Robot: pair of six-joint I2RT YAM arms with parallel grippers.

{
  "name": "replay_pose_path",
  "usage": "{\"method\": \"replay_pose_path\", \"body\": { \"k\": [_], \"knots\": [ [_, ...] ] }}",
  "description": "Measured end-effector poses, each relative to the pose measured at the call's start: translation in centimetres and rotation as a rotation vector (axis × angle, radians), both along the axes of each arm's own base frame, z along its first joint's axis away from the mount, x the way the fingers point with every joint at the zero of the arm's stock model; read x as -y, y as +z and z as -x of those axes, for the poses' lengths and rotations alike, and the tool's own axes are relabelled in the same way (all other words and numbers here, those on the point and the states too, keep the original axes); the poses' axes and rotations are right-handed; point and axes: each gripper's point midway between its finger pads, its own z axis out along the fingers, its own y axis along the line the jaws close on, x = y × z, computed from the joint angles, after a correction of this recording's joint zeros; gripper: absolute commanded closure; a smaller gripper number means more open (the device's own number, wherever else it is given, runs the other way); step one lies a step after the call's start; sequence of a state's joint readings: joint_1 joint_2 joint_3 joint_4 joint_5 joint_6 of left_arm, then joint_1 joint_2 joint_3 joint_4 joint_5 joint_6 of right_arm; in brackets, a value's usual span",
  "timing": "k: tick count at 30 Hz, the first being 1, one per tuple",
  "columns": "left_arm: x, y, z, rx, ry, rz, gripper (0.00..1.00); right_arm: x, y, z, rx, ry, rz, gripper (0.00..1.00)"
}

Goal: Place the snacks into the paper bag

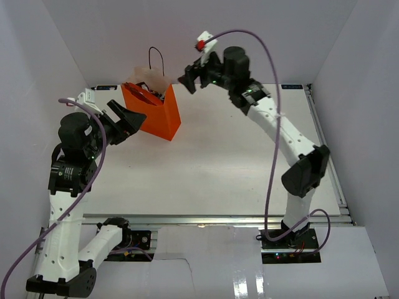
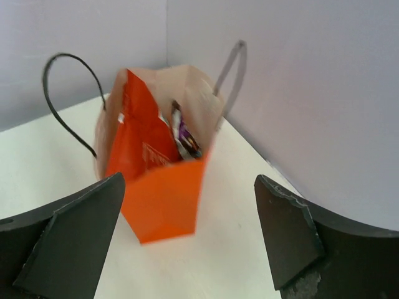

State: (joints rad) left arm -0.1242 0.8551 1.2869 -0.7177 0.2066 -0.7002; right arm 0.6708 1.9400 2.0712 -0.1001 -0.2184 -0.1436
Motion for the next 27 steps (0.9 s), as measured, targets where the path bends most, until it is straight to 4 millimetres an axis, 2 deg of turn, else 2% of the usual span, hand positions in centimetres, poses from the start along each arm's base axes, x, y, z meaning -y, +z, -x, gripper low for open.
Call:
{"method": "replay_pose_path", "body": {
  "k": [2,3,5,7,9,12,14,16,17,20,23,27],
  "knots": [
    [-0.1,0.6,-0.4,0.017,-0.008,-0.03,0.02,5.2,0.8,0.0,-0.04,-0.039,0.019,0.1],
    [-0.1,0.5,-0.5,0.02,-0.013,-0.045,0.02,8.6,0.7,-0.5,-0.066,-0.097,0.034,0.1],
    [-0.1,0.0,-0.6,0.015,-0.024,-0.069,0.02,14.5,-0.8,-1.0,-0.133,-0.217,0.073,0.1],
    [0.2,-1.2,-0.8,-0.008,-0.051,-0.097,0.02,21.1,-3.9,-1.1,-0.236,-0.373,0.127,0.1],
    [0.5,-2.4,-0.7,-0.032,-0.08,-0.113,0.02,26.3,-7.7,-0.3,-0.35,-0.494,0.182,0.1],
    [0.9,-3.8,-0.5,-0.054,-0.119,-0.13,0.02,31.9,-12.2,2.4,-0.483,-0.638,0.246,0.1],
    [1.0,-4.5,-0.3,-0.057,-0.137,-0.135,0.02,34.1,-13.6,4.9,-0.531,-0.706,0.273,0.1],
    [1.1,-4.8,0.1,-0.047,-0.148,-0.136,0.02,35.1,-13.8,6.9,-0.534,-0.748,0.28,0.1],
    [1.2,-4.8,0.4,-0.039,-0.153,-0.135,0.02,35.5,-13.2,8.6,-0.514,-0.766,0.273,0.1],
    [1.3,-4.6,1.0,-0.015,-0.165,-0.129,0.02,36.4,-11.7,11.0,-0.454,-0.806,0.242,0.1],
    [1.5,-3.8,1.4,0.024,-0.175,-0.124,0.02,37.3,-10.6,12.8,-0.408,-0.843,0.22,0.1],
    [1.6,-3.1,1.9,0.055,-0.183,-0.12,0.02,37.8,-10.5,13.3,-0.392,-0.87,0.217,0.1]
  ]
}}
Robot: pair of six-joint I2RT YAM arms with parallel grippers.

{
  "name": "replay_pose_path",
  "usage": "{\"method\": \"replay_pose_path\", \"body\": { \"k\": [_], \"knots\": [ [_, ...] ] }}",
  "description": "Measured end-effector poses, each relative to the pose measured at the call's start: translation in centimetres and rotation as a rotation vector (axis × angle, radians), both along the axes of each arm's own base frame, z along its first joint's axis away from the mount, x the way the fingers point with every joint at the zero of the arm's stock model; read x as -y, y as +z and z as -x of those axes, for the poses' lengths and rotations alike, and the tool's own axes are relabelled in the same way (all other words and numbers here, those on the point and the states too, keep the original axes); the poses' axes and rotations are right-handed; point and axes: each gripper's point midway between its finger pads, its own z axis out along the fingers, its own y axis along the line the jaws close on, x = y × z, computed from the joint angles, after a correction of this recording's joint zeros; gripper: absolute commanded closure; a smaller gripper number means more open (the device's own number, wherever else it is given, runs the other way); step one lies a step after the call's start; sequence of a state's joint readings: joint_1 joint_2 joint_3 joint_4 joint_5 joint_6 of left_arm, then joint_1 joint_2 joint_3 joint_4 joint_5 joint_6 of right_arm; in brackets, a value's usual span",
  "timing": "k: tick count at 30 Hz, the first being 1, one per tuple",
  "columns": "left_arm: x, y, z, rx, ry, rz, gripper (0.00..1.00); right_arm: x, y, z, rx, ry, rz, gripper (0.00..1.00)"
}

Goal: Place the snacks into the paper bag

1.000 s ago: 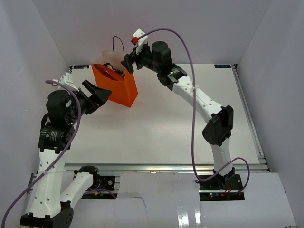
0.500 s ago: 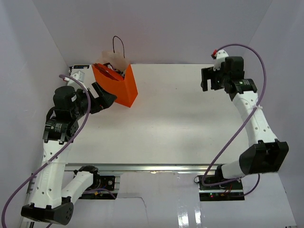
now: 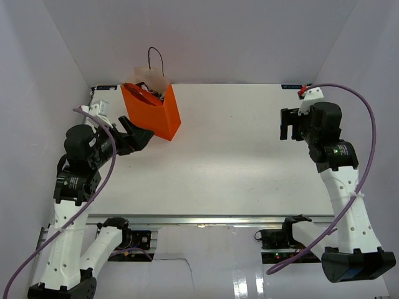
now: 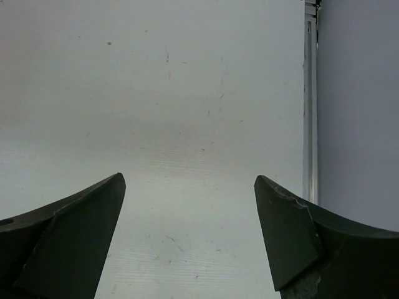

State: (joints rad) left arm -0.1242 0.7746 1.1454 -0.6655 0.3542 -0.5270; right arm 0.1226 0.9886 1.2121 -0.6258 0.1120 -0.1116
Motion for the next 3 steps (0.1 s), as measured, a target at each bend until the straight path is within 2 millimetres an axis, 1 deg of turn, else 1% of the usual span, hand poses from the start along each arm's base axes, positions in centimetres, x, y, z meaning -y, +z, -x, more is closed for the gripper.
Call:
{"method": "replay_pose_path", "body": {
  "k": [3],
  "knots": [
    [-0.01,0.28,0.27,0.012,-0.001,0.002,0.02,0.12,-0.1,0.0,-0.002,-0.006,0.002,0.1]
  ]
}}
